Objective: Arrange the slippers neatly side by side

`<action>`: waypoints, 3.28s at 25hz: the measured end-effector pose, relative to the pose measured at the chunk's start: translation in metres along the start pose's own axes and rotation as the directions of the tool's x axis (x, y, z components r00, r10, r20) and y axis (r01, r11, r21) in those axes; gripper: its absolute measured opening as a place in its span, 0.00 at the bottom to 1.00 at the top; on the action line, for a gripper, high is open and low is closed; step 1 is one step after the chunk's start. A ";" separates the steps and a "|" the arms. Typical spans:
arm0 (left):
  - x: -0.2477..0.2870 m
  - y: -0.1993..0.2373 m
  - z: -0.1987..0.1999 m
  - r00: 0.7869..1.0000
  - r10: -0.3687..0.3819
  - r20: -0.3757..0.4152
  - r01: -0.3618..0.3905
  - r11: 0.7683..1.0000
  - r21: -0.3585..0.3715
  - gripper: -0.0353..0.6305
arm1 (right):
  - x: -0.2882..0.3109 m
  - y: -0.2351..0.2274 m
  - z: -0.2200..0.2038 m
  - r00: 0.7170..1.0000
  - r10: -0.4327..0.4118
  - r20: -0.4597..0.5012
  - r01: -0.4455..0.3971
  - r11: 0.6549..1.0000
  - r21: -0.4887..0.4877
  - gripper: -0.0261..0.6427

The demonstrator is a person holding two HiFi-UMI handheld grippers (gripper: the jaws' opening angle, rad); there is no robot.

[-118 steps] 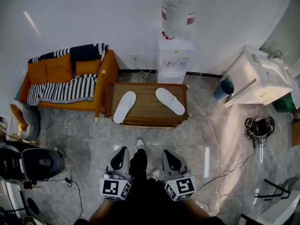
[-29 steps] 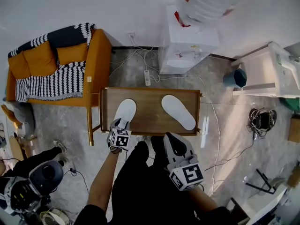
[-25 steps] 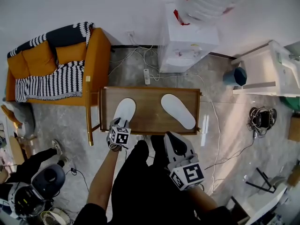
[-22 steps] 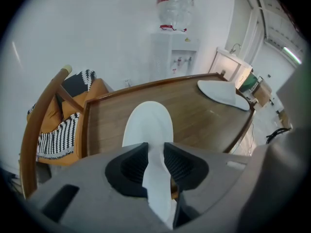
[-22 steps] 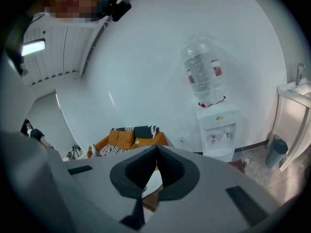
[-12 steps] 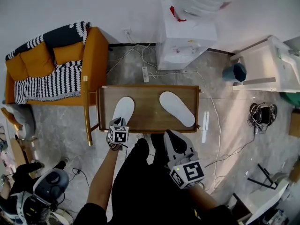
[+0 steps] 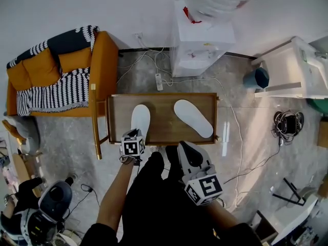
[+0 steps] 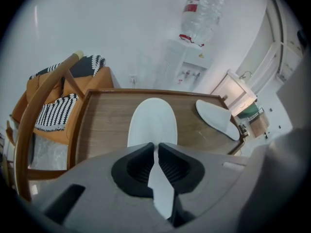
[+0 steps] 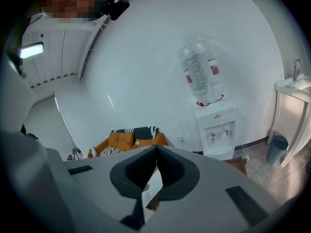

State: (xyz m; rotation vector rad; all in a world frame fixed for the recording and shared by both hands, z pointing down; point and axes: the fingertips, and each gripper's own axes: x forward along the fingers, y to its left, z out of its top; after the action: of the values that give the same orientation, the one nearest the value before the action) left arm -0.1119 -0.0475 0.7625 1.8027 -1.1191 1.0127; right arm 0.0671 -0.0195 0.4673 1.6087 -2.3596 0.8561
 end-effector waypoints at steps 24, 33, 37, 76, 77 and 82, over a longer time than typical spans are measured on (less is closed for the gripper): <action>0.036 -0.049 0.044 0.999 -0.050 0.017 0.052 0.988 -0.147 0.12 | -0.003 -0.038 0.001 0.999 -0.052 -0.008 0.052 0.998 0.038 0.06; 0.050 -0.050 0.039 0.999 -0.047 -0.010 0.045 0.988 -0.147 0.12 | 0.002 -0.049 0.002 0.998 -0.062 -0.018 0.063 0.997 0.045 0.06; 0.054 -0.049 0.036 0.999 -0.052 -0.012 0.050 0.988 -0.144 0.12 | 0.003 -0.050 0.001 0.998 -0.065 -0.017 0.065 0.997 0.046 0.06; -0.270 -0.085 0.148 0.647 -0.149 0.747 0.092 0.989 0.117 0.08 | -0.025 -0.018 0.041 0.985 -0.103 0.135 0.112 0.992 -0.061 0.06; -0.280 -0.093 0.149 0.636 -0.161 0.755 0.099 0.987 0.127 0.08 | -0.026 -0.019 0.041 0.985 -0.106 0.134 0.115 0.991 -0.063 0.06; -0.311 -0.124 0.154 0.601 -0.216 0.769 0.140 0.976 0.164 0.08 | -0.021 -0.034 0.029 0.984 -0.135 0.115 0.142 0.988 -0.059 0.06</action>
State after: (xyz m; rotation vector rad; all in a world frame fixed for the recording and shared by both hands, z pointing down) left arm -0.0547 -0.0477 0.3984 2.4719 -1.3487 0.0799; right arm 0.1116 -0.0269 0.4467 1.8116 -2.2871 0.6706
